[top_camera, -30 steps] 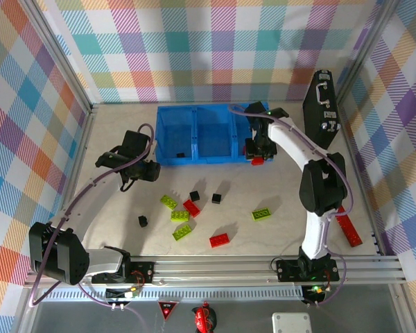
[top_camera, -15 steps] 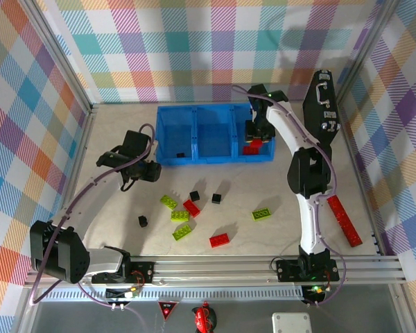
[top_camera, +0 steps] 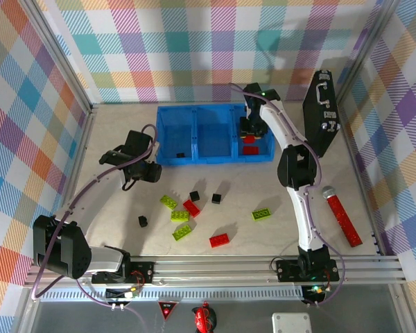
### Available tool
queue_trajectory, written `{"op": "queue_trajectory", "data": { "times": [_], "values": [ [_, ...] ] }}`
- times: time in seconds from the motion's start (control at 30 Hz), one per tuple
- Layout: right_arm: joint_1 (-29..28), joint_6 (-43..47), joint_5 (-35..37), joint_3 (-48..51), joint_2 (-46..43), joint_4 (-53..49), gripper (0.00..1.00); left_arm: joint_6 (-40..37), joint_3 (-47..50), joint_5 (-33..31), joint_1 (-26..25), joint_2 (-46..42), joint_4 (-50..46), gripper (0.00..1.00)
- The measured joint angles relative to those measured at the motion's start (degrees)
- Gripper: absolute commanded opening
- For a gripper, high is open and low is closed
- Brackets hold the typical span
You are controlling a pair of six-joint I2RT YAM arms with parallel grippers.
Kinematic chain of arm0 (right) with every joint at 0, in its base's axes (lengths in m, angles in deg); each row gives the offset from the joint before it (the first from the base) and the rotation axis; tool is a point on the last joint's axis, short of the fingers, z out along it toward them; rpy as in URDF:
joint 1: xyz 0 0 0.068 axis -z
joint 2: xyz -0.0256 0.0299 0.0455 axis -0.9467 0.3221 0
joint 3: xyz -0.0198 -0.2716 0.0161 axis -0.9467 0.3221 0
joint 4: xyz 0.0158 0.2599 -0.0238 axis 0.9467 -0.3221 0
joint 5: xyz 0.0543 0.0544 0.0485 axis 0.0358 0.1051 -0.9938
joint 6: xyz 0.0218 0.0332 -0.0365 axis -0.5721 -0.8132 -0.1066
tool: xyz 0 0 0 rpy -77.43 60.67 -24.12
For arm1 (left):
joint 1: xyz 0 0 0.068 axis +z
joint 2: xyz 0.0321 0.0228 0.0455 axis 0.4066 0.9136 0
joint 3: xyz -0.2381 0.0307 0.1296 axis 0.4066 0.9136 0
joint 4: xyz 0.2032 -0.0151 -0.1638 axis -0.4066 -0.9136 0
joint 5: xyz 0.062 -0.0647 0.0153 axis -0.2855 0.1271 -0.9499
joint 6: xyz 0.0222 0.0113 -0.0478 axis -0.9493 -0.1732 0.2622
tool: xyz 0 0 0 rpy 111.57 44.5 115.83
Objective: Sort the legos into containers by color
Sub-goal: Place the lego in the container.
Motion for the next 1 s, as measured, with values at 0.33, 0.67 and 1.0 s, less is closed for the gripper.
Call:
{"op": "queue_trajectory", "data": {
  "times": [0.33,0.67,1.0],
  "values": [
    [0.3,0.0,-1.8,-1.1,3.3,1.2,0.45,-0.2,0.0,-0.2,0.0,0.3,0.0,0.46],
    [0.4,-0.1,-3.0,-1.1,4.3,1.5,0.52,-0.2,0.0,-0.3,0.0,0.5,0.0,0.46],
    [0.6,-0.3,-3.1,0.2,3.8,2.0,0.56,-0.2,0.0,-0.2,0.0,0.5,0.0,0.46]
  ]
}}
